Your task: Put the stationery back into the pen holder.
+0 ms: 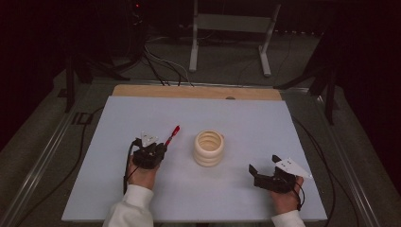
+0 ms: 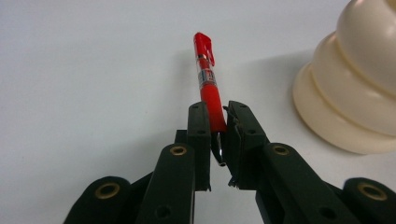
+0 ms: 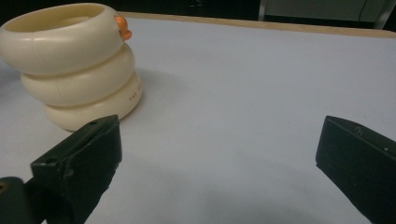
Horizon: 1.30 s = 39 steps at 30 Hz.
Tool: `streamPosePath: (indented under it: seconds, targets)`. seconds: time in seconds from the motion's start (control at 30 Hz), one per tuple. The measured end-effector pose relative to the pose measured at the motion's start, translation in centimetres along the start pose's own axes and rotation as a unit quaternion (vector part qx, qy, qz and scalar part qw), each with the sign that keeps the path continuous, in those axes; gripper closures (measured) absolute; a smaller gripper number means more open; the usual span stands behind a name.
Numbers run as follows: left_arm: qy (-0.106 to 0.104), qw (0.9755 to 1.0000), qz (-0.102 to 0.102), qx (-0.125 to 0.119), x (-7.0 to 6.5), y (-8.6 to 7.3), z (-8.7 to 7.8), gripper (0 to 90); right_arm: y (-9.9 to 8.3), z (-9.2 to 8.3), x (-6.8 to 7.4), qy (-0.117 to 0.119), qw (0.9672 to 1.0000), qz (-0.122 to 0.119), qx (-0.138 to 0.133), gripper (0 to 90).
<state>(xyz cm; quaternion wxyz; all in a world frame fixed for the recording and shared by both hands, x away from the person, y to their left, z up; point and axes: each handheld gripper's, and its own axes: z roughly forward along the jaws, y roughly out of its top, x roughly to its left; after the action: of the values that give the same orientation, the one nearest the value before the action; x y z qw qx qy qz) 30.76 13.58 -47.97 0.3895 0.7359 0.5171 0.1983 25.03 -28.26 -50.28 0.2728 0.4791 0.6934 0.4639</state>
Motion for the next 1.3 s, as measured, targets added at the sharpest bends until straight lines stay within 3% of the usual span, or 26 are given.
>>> streamPosePath:
  seconds: [0.7,1.1,1.3]
  targets:
    - [-0.051,0.9983,0.003,-0.029,0.2,1.3,-2.3,81.3,0.0,0.0,0.1,0.0,1.0,0.001,0.002,0.6]
    - [-0.1,0.9937,0.026,-0.042,0.1,2.7,-3.8,81.3,0.0,0.0,0.1,0.0,1.0,0.001,0.002,0.6]
    - [-0.114,0.9913,0.045,-0.047,-0.3,3.3,-4.5,81.3,0.0,0.0,0.0,0.0,1.0,0.002,0.003,0.6]
